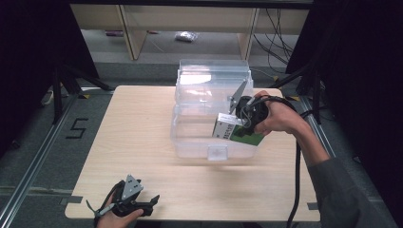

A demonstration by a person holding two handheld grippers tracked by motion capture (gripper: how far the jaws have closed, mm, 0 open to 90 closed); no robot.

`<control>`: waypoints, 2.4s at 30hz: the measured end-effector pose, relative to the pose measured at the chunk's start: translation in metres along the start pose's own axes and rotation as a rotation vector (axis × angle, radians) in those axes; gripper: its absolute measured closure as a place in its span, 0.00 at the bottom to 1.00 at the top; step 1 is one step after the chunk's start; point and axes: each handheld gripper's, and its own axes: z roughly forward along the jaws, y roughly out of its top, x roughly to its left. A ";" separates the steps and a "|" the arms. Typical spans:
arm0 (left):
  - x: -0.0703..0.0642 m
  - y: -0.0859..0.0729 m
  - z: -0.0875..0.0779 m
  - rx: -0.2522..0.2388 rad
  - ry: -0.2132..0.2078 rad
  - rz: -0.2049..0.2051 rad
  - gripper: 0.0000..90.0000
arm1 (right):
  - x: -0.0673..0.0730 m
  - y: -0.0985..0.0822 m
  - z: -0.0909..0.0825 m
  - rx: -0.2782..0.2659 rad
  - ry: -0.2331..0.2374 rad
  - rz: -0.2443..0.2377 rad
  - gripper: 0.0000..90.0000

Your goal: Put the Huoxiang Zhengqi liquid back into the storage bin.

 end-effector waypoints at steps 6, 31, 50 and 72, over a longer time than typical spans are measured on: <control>-0.002 0.000 0.001 -0.022 -0.012 -0.025 0.17 | -0.014 -0.002 0.006 0.006 -0.004 -0.005 0.72; -0.003 0.000 0.000 -0.020 -0.017 -0.011 0.17 | -0.061 -0.012 0.048 0.032 0.003 -0.038 0.72; -0.001 0.001 -0.001 0.005 -0.013 0.006 0.17 | -0.066 -0.024 0.084 0.090 0.033 -0.033 0.72; -0.001 0.001 -0.001 0.003 -0.009 0.005 0.17 | -0.067 -0.026 0.110 0.139 0.064 -0.086 0.71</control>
